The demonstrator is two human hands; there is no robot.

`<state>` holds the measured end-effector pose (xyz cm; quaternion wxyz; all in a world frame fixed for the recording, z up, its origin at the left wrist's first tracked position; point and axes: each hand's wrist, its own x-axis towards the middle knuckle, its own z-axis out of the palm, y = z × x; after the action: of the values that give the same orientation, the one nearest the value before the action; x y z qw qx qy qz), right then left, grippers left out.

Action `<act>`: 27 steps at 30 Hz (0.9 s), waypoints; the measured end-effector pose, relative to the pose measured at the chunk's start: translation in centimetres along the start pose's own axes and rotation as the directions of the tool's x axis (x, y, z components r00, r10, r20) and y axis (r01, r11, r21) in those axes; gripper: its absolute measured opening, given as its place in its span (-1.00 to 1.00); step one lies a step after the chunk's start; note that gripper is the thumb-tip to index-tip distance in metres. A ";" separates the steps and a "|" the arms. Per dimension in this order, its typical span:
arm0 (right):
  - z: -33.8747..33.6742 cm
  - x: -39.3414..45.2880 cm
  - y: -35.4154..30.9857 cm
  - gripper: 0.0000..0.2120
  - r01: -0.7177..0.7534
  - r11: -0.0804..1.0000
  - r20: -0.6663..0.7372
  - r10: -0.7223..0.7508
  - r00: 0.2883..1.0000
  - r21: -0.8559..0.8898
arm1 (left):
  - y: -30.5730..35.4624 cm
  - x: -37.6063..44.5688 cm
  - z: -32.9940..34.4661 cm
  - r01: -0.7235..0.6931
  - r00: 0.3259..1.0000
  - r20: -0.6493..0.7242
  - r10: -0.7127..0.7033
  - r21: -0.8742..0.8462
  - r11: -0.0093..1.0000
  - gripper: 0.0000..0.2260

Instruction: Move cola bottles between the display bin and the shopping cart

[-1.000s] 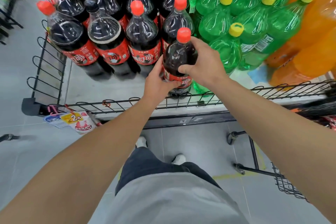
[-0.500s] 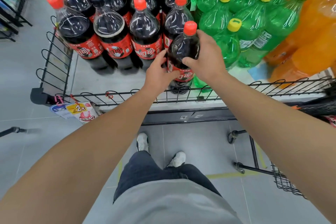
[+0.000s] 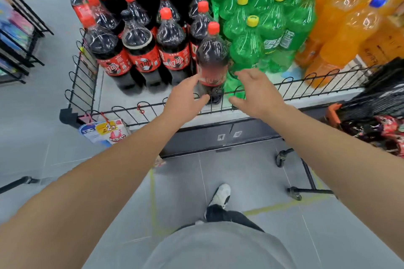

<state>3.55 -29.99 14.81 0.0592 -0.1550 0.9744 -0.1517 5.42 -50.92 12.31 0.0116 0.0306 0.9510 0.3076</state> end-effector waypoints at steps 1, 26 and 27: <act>0.0 -1.2 0.1 -0.28 -0.005 0.999 0.003 0.005 1.000 -0.040 | 0.1 -0.8 0.0 -0.030 0.999 0.017 0.029 0.046 0.998 -0.41; -4.0 -30.7 19.9 -0.21 -0.173 0.903 0.066 0.216 0.974 -0.394 | 22.3 -14.3 17.0 -0.370 0.925 0.242 0.293 0.399 0.839 -0.32; -4.3 -31.7 21.6 -0.22 -0.178 0.903 0.074 0.224 0.972 -0.392 | 23.8 -14.6 18.2 -0.373 0.924 0.241 0.297 0.391 0.841 -0.32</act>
<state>26.66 0.94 14.28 0.1003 -0.0708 0.9908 0.0577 21.93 -22.01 11.50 0.0321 0.2249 0.9702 0.0837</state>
